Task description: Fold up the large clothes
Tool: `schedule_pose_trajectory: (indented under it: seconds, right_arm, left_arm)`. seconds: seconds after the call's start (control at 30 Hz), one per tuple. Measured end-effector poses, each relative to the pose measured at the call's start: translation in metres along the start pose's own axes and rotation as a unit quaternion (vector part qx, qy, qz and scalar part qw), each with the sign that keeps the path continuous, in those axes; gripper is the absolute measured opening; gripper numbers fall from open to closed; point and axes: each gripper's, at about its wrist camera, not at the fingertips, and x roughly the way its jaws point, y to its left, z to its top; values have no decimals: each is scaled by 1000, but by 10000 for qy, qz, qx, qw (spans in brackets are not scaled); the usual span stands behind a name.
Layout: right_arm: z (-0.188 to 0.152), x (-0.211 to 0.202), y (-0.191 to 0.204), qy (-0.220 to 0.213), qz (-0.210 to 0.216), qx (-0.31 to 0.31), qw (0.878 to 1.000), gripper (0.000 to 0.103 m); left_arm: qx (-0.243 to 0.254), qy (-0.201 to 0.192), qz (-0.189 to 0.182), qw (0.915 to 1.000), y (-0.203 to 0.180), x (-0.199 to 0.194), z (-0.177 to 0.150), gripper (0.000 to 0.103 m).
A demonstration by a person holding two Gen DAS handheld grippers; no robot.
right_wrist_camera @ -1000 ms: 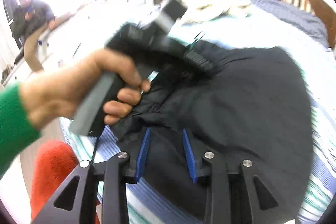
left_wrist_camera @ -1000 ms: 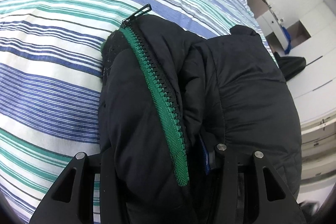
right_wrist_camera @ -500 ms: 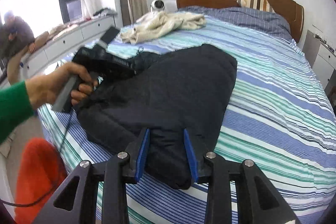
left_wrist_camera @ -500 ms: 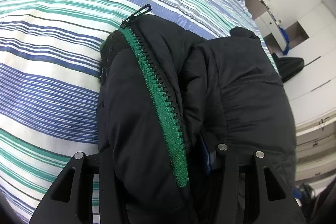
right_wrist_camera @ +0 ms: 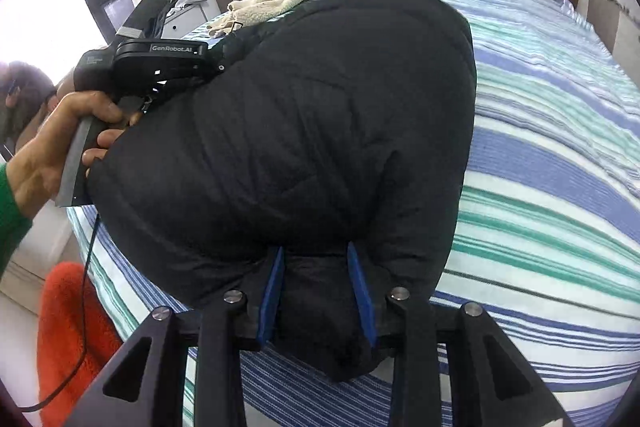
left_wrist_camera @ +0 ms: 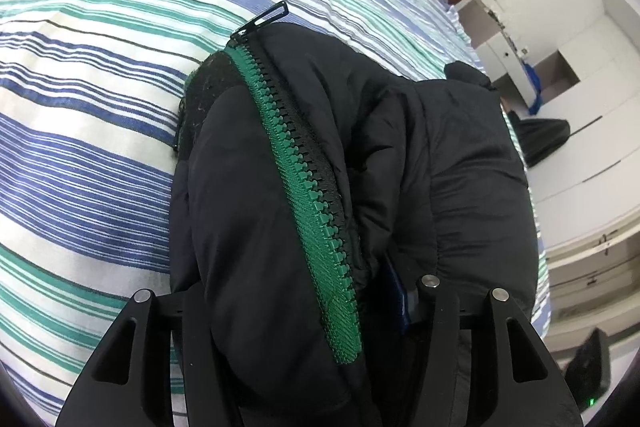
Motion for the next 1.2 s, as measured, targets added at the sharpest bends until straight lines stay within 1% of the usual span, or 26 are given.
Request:
schedule_pose_trajectory:
  seconds: [0.07,0.1,0.17,0.23,0.27,0.3,0.37,0.4,0.43,0.47,0.53,0.6,0.67,0.73,0.77,0.8,0.9,1.0,1.1,1.17,1.2]
  right_arm:
    - [0,-11,10,-50,-169,-140,9997,34]
    - [2,-18,13,-20,-214,-143,9997,34]
    - [9,-37,14,-119,-164,-40,9998,35]
    - [24,-61,14,-507,-237,-11,9984,36]
    - [32,-66,15,-610,-268,-27,9978,37]
    - [43,-68,15,-678,-244,-93,9974,37]
    - [65,-63,19,-718,-221,-209,9970,37]
    - [74,-57,21,-687,-176,-298,9970,37]
    - [81,-48,25,-611,-102,-373,9974,37]
    - [85,-36,26,-463,-52,-410,9981,37]
    - [86,-14,30,-203,124,-404,9989,37]
    - [80,-7,35,-274,75,-462,9985,39]
    - [76,-3,37,-307,17,-543,9981,39]
    - [73,0,36,-301,61,-481,9984,39]
    - [73,-1,32,-287,81,-465,9985,39]
    - [72,-1,29,-265,88,-454,9986,39]
    - [73,-2,28,-230,59,-486,9985,39]
    - [72,-3,30,-221,-6,-527,9984,39]
    - [70,-4,30,-238,-18,-530,9983,39]
    - [71,-3,31,-235,-41,-542,9982,39]
    - [71,-1,32,-227,-65,-557,9982,39]
  left_arm:
    - [26,-14,13,10000,-1,-4,0,54]
    - [52,-43,41,10000,-2,-8,0,56]
    - [7,-88,74,9999,-5,-17,-2,58]
    - [-98,-54,-41,9999,-10,-27,0,58]
    - [-120,-56,-139,9998,-12,-32,-3,58]
    - [-122,-88,-314,9994,-13,-41,-2,60]
    - [-86,-275,-643,9975,-12,-65,-4,68]
    - [-87,-425,-674,9968,-9,-78,-7,79]
    - [-97,-537,-663,9963,-5,-87,-9,87]
    - [-116,-664,-664,9955,2,-97,-14,90]
    - [-163,-704,-699,9949,16,-104,-23,92]
    - [-298,-578,-772,9949,35,-100,-34,92]
    - [-514,-438,-969,9930,50,-90,-42,92]
    - [-797,-337,-1432,9859,65,-76,-53,92]
    - [-914,-307,-1723,9803,69,-69,-57,92]
    - [-1011,-262,-2096,9722,72,-61,-59,93]
    - [-1136,-154,-2649,9575,77,-44,-61,93]
    - [-1088,-61,-2967,9487,77,-33,-60,94]
    - [-973,24,-3144,9443,69,-28,-58,94]
    - [-855,102,-3168,9446,61,-25,-54,94]
    - [-731,187,-3138,9465,53,-22,-50,94]
